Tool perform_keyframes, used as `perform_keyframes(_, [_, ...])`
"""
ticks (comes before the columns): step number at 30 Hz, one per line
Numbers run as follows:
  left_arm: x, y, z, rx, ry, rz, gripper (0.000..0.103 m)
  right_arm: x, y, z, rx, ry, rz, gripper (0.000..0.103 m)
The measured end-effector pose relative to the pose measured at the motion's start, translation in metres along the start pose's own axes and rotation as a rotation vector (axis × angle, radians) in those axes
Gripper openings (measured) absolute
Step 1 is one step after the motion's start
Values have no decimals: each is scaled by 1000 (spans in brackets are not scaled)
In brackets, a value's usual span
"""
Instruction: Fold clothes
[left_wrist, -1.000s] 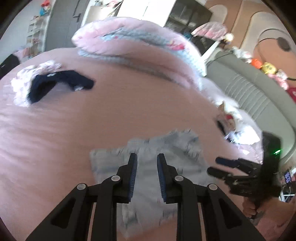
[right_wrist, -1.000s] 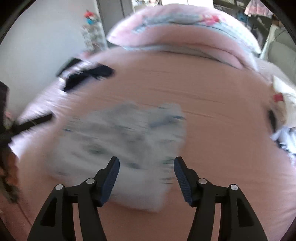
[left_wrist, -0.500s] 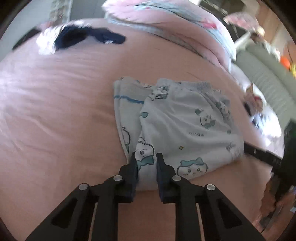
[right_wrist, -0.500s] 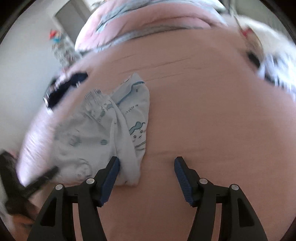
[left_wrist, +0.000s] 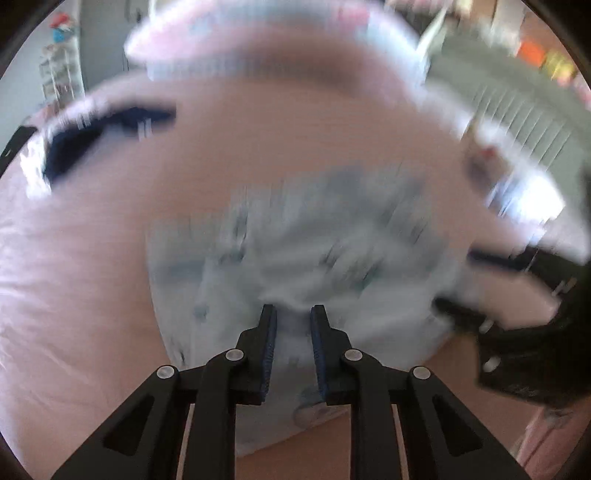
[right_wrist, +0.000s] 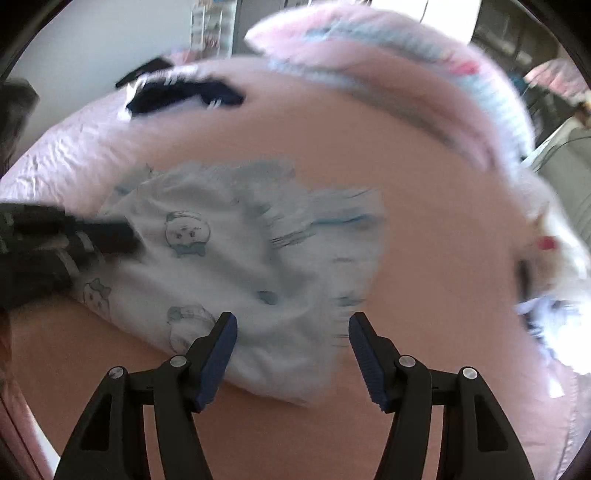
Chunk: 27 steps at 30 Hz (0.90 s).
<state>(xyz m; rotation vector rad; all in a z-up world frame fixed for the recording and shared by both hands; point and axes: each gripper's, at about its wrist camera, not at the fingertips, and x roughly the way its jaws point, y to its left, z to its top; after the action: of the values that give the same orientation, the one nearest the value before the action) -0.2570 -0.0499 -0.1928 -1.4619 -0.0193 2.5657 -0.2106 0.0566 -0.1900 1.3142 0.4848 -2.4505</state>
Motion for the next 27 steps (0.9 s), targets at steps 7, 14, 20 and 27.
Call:
perform_keyframes(7, [-29,25,15,11,25,-13,17,-12,-23,2,-44,29,-50,66])
perform_keyframes(14, [14,6,52,102,1,-57,17,18,-8,76,118,-30,128,65])
perform_keyframes(20, [15,48,33,106,86,97,20,64,-23,98,163,62,169,61])
perform_keyframes(27, [-13,63,48,-4,-110,-31,22,22,-32,104,194,-44,197,63])
